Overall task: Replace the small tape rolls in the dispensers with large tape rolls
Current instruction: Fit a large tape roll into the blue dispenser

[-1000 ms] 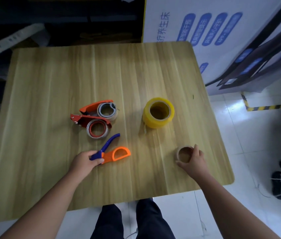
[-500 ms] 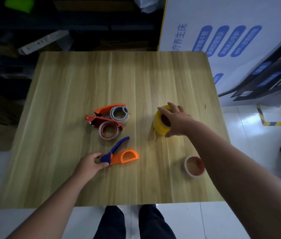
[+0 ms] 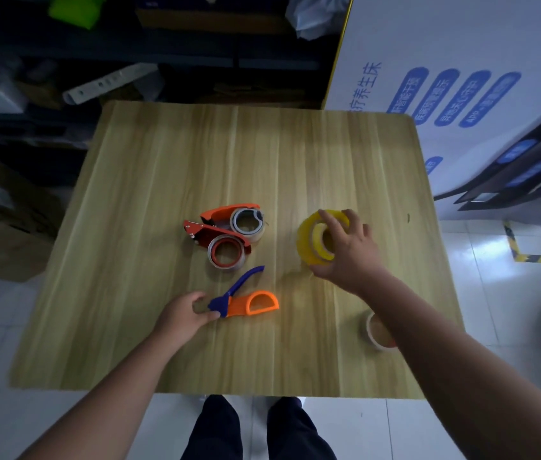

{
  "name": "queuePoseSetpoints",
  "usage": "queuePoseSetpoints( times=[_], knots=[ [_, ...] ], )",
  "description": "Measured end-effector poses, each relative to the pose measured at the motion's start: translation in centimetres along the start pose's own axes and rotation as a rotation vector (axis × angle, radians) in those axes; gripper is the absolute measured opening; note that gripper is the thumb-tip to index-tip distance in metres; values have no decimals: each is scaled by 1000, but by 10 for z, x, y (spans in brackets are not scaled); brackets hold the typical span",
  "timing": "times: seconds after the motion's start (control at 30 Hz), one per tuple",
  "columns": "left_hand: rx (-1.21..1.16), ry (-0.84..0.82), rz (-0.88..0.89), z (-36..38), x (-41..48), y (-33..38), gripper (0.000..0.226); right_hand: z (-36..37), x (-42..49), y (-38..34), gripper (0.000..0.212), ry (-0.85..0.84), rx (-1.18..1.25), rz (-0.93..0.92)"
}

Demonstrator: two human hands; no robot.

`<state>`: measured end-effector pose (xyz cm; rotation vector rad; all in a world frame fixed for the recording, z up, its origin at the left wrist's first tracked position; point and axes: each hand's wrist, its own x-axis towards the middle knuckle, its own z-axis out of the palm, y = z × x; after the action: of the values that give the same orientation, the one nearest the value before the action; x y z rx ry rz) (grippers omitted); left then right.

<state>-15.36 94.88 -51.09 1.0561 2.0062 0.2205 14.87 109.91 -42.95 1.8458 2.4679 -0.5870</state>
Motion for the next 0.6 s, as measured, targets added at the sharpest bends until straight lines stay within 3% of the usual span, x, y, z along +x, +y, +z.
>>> queuePoseSetpoints(
  times=[0.1,0.33,0.6],
  knots=[
    [-27,39,56,-3,-5,15,64,12,-26,-24,113,87,-6,-62],
    [-59,139,451,-11,-27,65,76,48,-59,-62,107,-14,24,-122],
    [148,196,630,-2,-27,50,47,67,-72,-76,106,-155,23,-143]
  ],
)
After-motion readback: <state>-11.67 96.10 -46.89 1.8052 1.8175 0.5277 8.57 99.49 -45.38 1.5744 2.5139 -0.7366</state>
